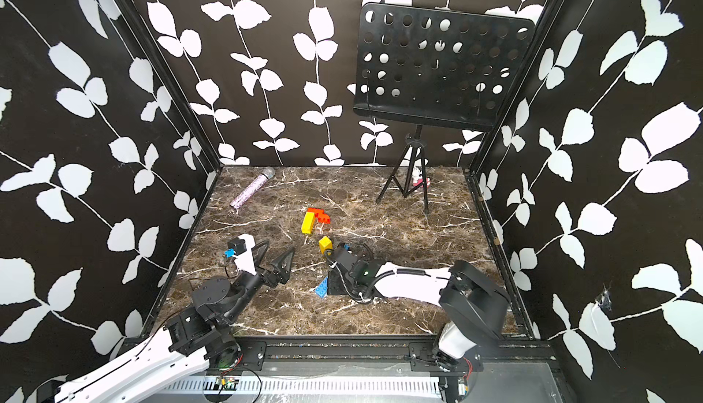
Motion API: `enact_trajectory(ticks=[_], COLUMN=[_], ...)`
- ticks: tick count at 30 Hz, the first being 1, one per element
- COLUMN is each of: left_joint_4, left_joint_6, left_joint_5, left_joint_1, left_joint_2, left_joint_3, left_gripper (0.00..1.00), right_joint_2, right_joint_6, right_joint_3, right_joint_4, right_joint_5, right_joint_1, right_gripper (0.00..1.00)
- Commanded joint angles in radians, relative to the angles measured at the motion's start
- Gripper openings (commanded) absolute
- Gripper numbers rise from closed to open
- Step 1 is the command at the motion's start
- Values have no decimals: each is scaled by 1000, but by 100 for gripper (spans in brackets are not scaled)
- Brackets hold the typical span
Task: Assemble the letter r with lego
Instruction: Adjust the lego brick at the center of the board.
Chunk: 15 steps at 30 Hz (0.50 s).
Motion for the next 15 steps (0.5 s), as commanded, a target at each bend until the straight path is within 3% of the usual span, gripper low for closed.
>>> enact_trajectory(ticks=[1, 15], left_joint_4=[-15, -96], left_joint_6=[-14, -27], left_joint_5=[7, -17], left_joint_1=[5, 5], left_joint_2=[-5, -57], left_joint_3=[36, 52], left_gripper=[96, 96], right_joint_2=[61, 183], right_joint_6=[31, -201], right_joint_3=[23, 189], right_joint_4=[29, 1], right_joint_5=[-53, -71], right_joint_1=[-16, -41], right_gripper=[3, 11])
